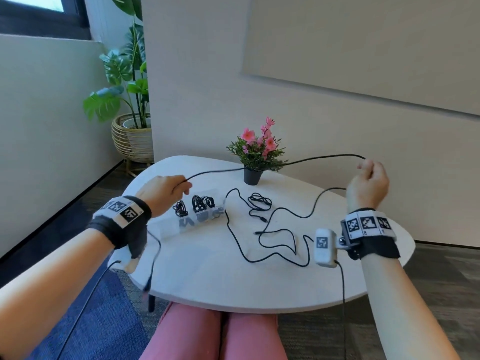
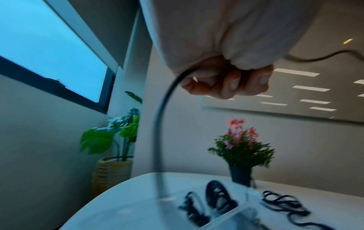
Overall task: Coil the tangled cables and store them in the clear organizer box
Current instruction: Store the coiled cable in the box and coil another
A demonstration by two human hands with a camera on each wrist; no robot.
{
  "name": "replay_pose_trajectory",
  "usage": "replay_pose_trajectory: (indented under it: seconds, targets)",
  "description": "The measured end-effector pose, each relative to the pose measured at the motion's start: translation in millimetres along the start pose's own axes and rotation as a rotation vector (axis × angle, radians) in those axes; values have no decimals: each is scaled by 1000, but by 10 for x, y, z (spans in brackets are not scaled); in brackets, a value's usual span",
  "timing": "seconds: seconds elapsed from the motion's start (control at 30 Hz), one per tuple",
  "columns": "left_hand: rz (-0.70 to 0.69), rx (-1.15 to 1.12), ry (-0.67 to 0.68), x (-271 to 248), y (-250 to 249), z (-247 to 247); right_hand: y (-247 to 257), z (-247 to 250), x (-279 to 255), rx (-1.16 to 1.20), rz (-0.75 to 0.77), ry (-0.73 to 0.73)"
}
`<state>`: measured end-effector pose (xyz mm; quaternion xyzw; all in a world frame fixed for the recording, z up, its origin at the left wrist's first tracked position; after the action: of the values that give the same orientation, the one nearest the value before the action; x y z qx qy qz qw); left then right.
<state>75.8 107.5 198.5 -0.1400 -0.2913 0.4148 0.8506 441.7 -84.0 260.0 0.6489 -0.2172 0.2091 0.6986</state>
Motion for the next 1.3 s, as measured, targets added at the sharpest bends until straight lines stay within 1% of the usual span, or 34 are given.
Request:
replay_pose_trajectory:
  seconds: [0.03, 0.07, 0.13, 0.17, 0.2, 0.23, 0.3, 0.33, 0.37, 0.43, 0.47, 0.5, 0.53, 0.57, 0.63, 0.73, 0.83, 0.9, 0.97, 1.07, 1.13, 1.23, 1.3]
  targets:
    - [29, -2, -9, -8, 75, 3, -106, 51, 61, -28, -54, -25]
    - [55, -7, -16, -11, 136, 7, -190, 84, 104, -80, -92, -15]
    - [69, -7, -24, -14, 174, 1, -308, 77, 125, -263, -121, 125]
    - [54, 2, -29, -14, 136, -5, -309, 50, 88, -363, -112, 210]
    - [24, 19, -36, -7, 60, -16, -259, 15, 26, -439, -70, 279]
    - [-11, 37, -41, 5, -48, -32, -158, -30, -55, -458, 17, 324]
    - [-87, 41, -44, 39, -326, -79, 145, -153, -289, -330, 289, 433]
    - [-121, 22, -45, 58, -470, -105, 319, -215, -453, -216, 394, 541]
    - [-148, -8, -38, 79, -603, -130, 464, -274, -637, -112, 438, 686]
    - [-180, -87, -26, 120, -834, -152, 699, -363, -990, -33, 413, 1000]
    - [-182, -126, -30, 141, -913, -145, 753, -413, -1119, -45, 385, 1115]
    - [-172, -162, -43, 162, -959, -128, 778, -455, -1211, -53, 356, 1194]
    - [-156, -194, -58, 177, -980, -106, 783, -489, -1280, -36, 312, 1241]
    - [-133, -219, -65, 188, -972, -89, 784, -507, -1317, 2, 268, 1251]
    - [-96, -237, -45, 190, -898, -77, 765, -515, -1284, 54, 233, 1164]
    - [-96, -210, -24, 130, -722, -89, 717, -463, -1060, 100, 220, 931]
    - [-71, -192, -69, 68, -455, -121, 580, -391, -760, 149, 106, 661]
    - [-9, -249, -89, 57, -287, -166, 466, -369, -670, 132, 68, 575]
    - [90, -468, -124, 57, -225, -200, 362, -371, -684, 92, 70, 593]
    - [268, -997, -215, 50, -355, -177, 268, -401, -801, 40, 83, 677]
    - [332, -1305, -233, 63, -502, -132, 224, -421, -890, 4, 89, 724]
    - [360, -1545, -266, 115, -641, -23, 159, -440, -1037, -56, 98, 845]
    - [349, -1645, -248, 153, -681, 24, 132, -447, -1148, -77, 90, 946]
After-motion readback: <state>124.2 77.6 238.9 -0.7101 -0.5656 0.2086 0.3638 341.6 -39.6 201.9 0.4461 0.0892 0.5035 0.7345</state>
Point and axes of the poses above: each hand's wrist, its own x-axis towards the middle knuckle, its own z-axis out of the back of the hand, y = z × x, the point moved 3 cm from there along x, towards the middle knuckle, and after that the axes turned 7 degrees about -y, right-handed, at the moved point
